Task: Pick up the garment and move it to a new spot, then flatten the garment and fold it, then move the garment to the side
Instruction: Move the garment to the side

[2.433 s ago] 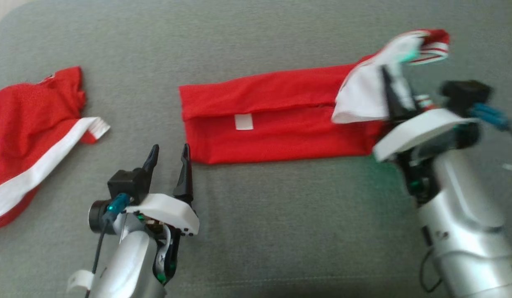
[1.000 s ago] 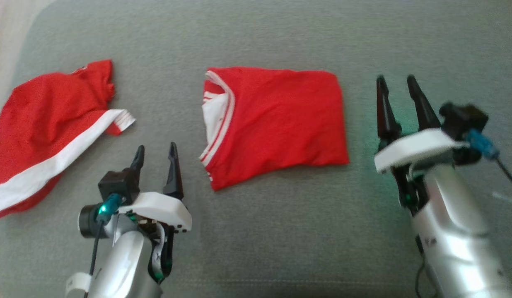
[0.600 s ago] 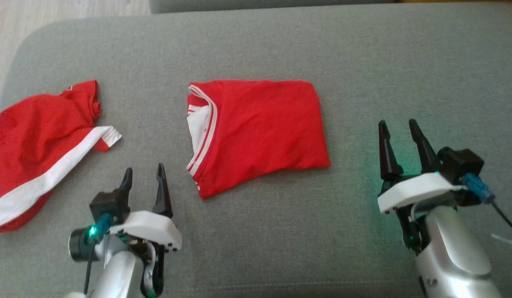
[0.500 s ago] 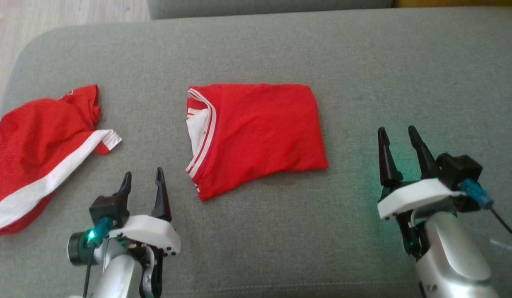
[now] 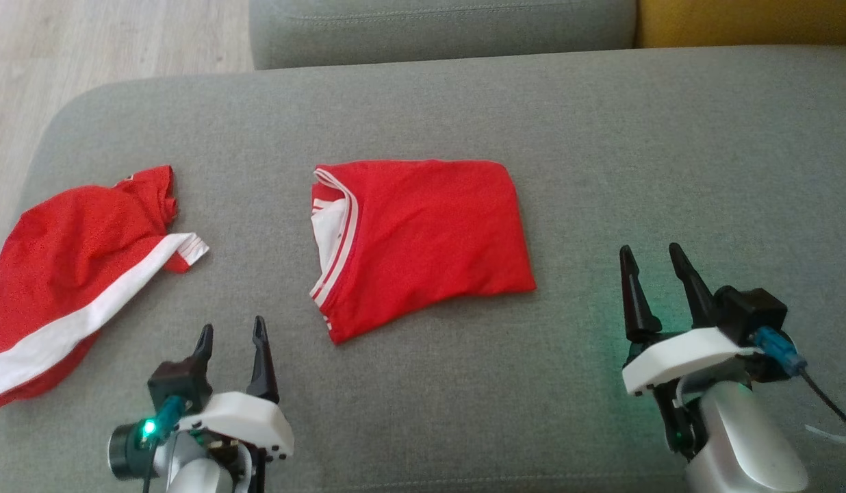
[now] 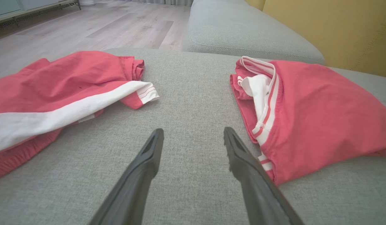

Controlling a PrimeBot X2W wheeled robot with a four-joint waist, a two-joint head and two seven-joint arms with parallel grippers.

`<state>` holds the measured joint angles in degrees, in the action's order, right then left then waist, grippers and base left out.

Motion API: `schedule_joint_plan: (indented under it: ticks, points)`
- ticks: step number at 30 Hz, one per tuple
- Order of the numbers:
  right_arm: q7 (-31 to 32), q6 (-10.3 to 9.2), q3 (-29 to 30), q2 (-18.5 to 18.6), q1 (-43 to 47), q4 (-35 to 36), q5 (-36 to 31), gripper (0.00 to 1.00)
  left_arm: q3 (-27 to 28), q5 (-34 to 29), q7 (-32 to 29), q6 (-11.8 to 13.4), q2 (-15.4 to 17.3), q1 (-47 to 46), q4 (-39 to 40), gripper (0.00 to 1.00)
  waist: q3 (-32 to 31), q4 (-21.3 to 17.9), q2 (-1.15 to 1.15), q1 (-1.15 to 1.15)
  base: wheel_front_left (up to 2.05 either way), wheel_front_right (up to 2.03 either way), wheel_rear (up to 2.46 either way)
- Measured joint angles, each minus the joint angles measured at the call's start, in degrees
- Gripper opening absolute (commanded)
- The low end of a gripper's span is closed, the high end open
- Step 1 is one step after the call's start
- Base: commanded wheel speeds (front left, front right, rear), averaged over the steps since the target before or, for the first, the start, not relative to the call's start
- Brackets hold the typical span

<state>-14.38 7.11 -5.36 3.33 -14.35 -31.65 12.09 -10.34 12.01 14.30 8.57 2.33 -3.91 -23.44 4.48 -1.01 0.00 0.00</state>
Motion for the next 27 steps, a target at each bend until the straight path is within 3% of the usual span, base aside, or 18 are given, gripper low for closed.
schedule_joint_plan:
  ticks: [9,17,26,27]
  points:
    - [0.0,0.0,-2.0,-0.1,-1.0,-0.7,-0.7,1.0,-1.6,0.3,0.0,0.0,0.0,-0.8,1.8,1.0,3.5,1.7,0.0,0.0,0.0,0.0,0.0]
    - [0.0,0.0,-4.4,-0.1,-8.1,-4.7,-0.2,1.0,-4.5,1.3,0.0,0.0,0.0,-4.4,2.6,1.0,7.2,5.8,0.0,0.0,0.0,0.0,0.0]
    - [0.7,0.0,-5.2,-0.1,-15.8,-17.2,1.9,1.0,-5.7,2.3,0.0,0.0,0.0,-4.7,2.6,1.0,10.3,10.8,0.0,0.0,0.0,0.0,0.0]
    - [1.2,0.0,-5.2,-0.1,-16.6,-18.6,2.1,0.95,-5.7,2.3,0.0,0.0,0.0,-4.7,2.6,1.0,10.6,11.1,0.0,0.0,0.0,0.0,0.0]
